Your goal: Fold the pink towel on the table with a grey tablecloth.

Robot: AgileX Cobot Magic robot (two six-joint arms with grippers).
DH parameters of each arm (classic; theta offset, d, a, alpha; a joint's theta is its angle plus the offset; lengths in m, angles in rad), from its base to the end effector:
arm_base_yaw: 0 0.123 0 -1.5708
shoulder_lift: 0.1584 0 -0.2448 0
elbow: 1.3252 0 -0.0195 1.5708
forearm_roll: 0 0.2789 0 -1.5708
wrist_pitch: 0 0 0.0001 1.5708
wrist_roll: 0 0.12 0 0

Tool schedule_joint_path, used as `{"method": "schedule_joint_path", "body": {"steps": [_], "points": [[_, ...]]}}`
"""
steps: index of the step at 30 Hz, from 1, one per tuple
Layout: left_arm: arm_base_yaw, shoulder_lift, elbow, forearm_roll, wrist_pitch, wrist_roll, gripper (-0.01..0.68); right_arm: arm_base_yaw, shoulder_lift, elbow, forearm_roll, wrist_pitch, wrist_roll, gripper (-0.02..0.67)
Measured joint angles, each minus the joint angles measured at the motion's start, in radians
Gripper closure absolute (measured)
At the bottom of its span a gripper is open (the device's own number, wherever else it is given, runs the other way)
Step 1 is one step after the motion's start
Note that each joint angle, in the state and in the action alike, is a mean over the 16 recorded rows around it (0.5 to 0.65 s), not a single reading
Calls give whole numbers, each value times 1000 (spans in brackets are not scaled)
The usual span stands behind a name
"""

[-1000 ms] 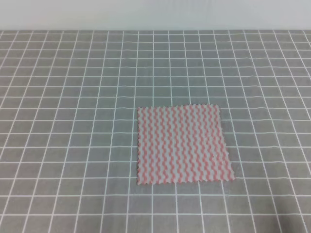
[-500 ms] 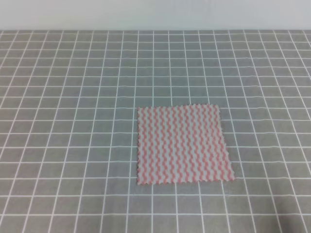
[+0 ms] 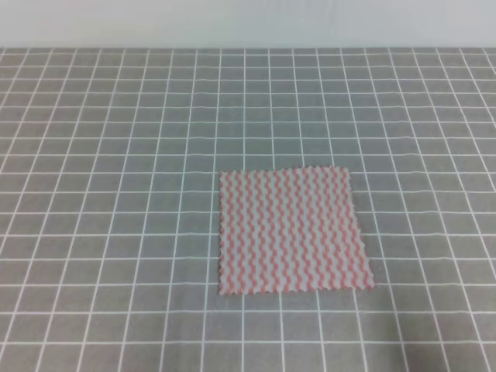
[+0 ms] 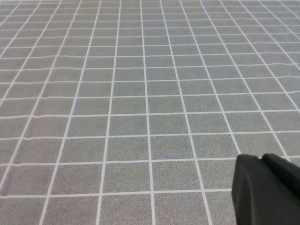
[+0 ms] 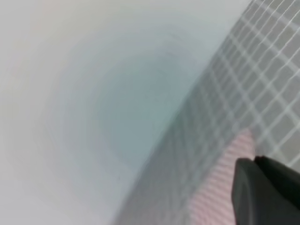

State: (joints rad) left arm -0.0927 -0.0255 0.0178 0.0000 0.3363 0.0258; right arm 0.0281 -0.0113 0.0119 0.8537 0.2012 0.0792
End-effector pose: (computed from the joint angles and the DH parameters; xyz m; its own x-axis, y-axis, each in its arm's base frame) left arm 0.1490 -0.0139 0.1725 -0.2356 0.0478 -0.9707 0.0987 0.9948 0.0250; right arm 0.1519 0.0224 0.1968 -0.1702 0.7837 -0.5973 -0.0704 0.5950 0.8007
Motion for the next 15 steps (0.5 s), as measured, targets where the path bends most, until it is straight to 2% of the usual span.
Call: {"method": "schedule_joint_path", "body": {"steps": [5, 10, 15], "points": [[-1, -6, 4, 0, -2, 0, 672, 0, 0, -2, 231, -74, -31, 666], [-1, -4, 4, 0, -2, 0, 672, 0, 0, -3, 269, -132, -109, 666], [-1, 0, 3, 0, -1, 0, 672, 0, 4, -24, 248, -115, -272, 666]]}}
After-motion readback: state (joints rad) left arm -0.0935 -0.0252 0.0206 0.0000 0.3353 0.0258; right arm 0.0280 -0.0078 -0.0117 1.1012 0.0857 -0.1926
